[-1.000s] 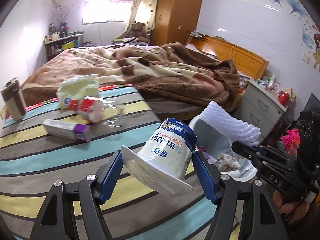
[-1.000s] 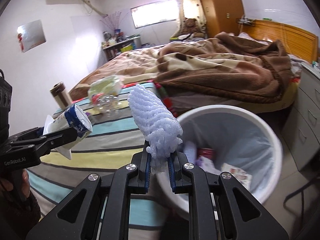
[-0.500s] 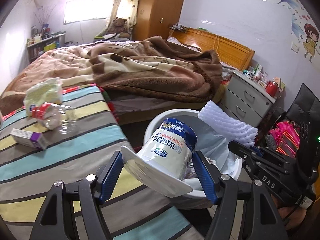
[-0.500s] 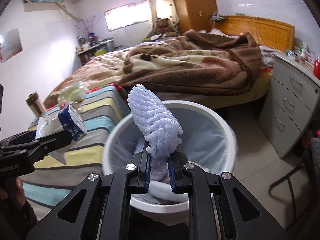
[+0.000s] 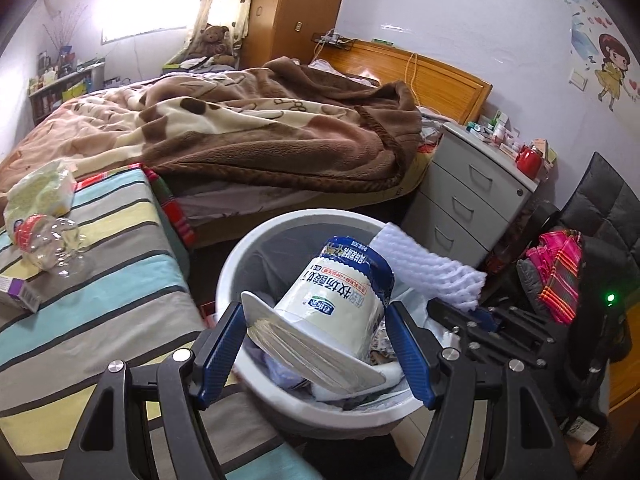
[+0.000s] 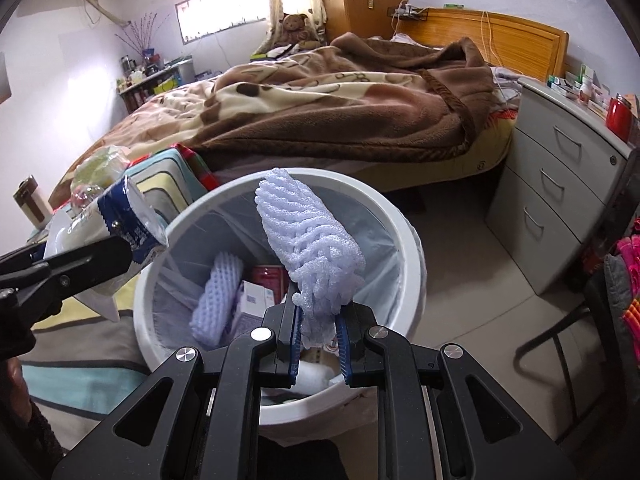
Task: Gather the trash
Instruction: 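Open both tools over the bin to drop the cup and foam net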
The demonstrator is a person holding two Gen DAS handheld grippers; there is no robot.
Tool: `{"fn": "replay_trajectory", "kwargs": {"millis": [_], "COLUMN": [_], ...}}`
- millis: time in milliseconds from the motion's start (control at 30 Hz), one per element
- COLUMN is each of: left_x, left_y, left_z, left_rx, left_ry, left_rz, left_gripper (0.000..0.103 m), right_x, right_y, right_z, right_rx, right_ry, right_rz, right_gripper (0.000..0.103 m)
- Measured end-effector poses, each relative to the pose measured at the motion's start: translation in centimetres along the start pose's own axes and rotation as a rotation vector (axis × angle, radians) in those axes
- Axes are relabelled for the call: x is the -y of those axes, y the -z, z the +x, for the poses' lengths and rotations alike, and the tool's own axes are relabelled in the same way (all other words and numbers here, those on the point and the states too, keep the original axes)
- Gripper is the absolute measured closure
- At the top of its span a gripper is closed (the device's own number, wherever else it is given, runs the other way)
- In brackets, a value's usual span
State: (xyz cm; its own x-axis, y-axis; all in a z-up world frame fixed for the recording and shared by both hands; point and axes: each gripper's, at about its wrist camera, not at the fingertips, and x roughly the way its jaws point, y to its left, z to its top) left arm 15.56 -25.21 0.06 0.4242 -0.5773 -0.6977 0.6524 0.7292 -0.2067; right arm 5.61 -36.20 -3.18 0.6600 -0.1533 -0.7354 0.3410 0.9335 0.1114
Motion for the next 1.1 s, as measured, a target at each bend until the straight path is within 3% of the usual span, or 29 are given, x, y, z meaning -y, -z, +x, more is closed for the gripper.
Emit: {"fn": "replay_trajectory", "kwargs": {"millis": [233,467,767,1100], "left_x": [0.7,0.8,0.3,-2.1], "left_y": [0.0,0.2,0.4,1.1], "left_z": [0.9,0.8,-0.9,-3.5], "left_rx": [-0.017,-0.013,0.008,0.036], "left_ry": [0.020,-0.010,0.003,-0.047], "left_rz": [0.001,0.011,-0.005,-0.041], "left_gripper": [0.031,0.028,0.027,0.027], "right_x": [0.3,0.5,-0.3,-2.0], "right_y": [0.1,0.2,0.0,-0.2], "right_z": [0.3,-0.1,-1.0,-1.6], "right_rx": [-0.022,-0.018,0.017,0.061], "right_ry": [0.018,0.026,0.002,-0.040], "right_rz": [0.002,0.009,0.012,0.000], "right_gripper": [0.079,0.053,0.052,0.051]}}
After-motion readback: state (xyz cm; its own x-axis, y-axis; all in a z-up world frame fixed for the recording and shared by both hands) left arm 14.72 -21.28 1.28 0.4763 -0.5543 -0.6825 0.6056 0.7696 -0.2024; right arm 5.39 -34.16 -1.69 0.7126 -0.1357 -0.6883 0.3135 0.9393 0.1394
